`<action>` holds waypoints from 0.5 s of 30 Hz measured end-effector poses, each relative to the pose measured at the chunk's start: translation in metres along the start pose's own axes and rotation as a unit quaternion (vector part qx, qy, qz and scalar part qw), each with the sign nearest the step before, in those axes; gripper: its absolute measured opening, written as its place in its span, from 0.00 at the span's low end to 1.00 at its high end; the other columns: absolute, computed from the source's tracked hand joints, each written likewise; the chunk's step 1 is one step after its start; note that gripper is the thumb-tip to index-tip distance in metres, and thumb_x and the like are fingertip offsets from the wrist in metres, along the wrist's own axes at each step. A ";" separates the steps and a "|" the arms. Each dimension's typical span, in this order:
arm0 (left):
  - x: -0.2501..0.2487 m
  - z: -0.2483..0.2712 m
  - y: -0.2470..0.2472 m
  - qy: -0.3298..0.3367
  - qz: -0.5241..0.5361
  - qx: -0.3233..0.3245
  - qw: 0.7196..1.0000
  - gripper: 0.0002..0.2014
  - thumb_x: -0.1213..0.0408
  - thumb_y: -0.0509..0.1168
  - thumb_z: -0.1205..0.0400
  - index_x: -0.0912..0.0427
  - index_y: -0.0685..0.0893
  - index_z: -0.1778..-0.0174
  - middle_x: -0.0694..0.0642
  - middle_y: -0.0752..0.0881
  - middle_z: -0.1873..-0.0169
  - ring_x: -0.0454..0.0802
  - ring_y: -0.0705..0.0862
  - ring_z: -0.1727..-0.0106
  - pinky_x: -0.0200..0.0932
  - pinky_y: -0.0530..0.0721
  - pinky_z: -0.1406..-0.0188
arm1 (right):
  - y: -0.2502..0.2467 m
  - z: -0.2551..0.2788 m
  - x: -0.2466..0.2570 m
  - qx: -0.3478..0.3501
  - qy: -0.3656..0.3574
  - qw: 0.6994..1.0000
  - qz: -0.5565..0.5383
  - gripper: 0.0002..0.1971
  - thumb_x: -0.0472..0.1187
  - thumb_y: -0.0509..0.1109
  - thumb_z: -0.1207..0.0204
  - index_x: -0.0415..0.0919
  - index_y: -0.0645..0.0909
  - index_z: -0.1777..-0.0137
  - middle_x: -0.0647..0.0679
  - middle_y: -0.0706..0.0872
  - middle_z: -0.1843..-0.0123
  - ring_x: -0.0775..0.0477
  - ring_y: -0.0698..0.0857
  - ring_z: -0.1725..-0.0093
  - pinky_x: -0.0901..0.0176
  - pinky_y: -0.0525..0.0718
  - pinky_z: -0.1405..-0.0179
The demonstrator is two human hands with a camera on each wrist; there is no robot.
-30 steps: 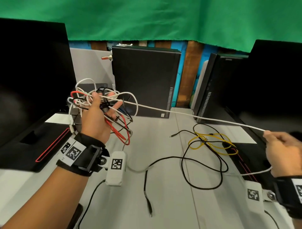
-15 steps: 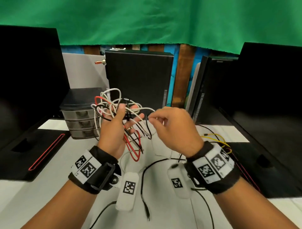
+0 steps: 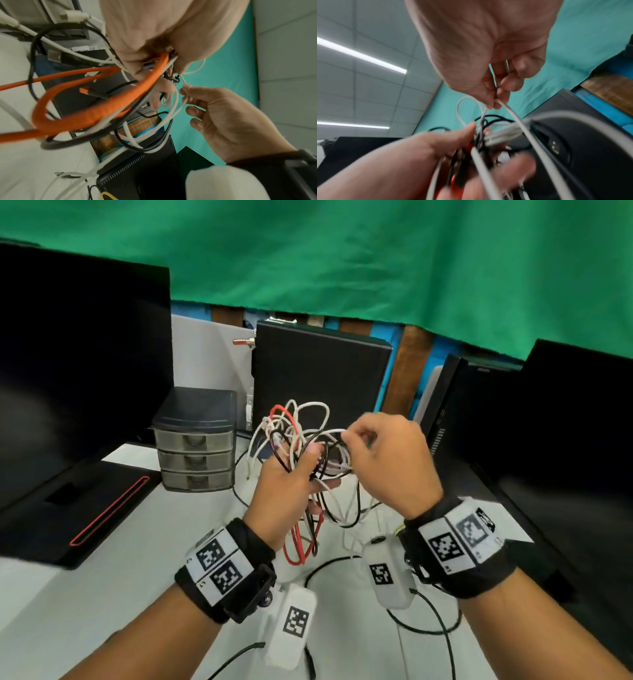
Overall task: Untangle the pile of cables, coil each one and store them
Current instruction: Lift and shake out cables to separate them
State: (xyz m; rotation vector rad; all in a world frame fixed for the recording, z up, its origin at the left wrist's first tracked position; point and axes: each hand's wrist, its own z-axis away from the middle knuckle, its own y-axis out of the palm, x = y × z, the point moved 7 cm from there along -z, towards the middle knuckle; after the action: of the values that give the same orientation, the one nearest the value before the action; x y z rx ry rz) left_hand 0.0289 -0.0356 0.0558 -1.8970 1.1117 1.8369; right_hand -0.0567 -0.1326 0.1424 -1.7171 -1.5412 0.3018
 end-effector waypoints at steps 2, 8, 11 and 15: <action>0.006 -0.002 -0.006 -0.017 -0.007 -0.027 0.999 0.08 0.55 0.60 0.10 0.49 0.85 0.44 0.49 0.93 0.48 0.53 0.94 0.52 0.40 0.80 0.78 | -0.014 -0.012 -0.015 -0.025 0.029 0.998 -0.041 0.08 0.42 0.73 0.21 0.44 0.87 0.62 0.55 0.85 0.68 0.55 0.84 0.66 0.55 0.84 0.60; 0.014 -0.010 -0.020 -0.041 -0.026 -0.061 0.997 0.10 0.55 0.61 0.11 0.53 0.86 0.44 0.54 0.93 0.51 0.55 0.94 0.55 0.34 0.73 0.86 | -0.054 -0.018 -0.004 -0.044 -0.001 0.981 -0.188 0.08 0.37 0.74 0.20 0.39 0.88 0.61 0.52 0.86 0.71 0.60 0.80 0.74 0.66 0.76 0.69; 0.013 -0.009 -0.013 -0.041 -0.049 -0.028 0.998 0.09 0.53 0.62 0.11 0.49 0.87 0.44 0.50 0.93 0.56 0.53 0.94 0.59 0.38 0.77 0.82 | -0.024 -0.005 0.020 0.124 -0.011 0.980 -0.152 0.09 0.40 0.72 0.19 0.41 0.86 0.62 0.56 0.80 0.77 0.61 0.75 0.77 0.69 0.72 0.73; 0.021 -0.009 -0.009 -0.024 -0.107 -0.003 0.994 0.10 0.58 0.69 0.15 0.55 0.83 0.40 0.57 0.90 0.52 0.57 0.93 0.63 0.42 0.85 0.80 | -0.002 -0.007 0.017 0.193 -0.017 0.981 0.011 0.13 0.49 0.69 0.17 0.47 0.89 0.61 0.59 0.86 0.71 0.58 0.84 0.67 0.51 0.84 0.63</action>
State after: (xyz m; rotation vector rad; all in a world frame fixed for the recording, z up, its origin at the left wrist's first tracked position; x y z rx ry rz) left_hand 0.0396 -0.0424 0.0345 -1.8842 0.8508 1.7589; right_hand -0.0497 -0.1198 0.1536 -1.4292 -1.3806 0.6020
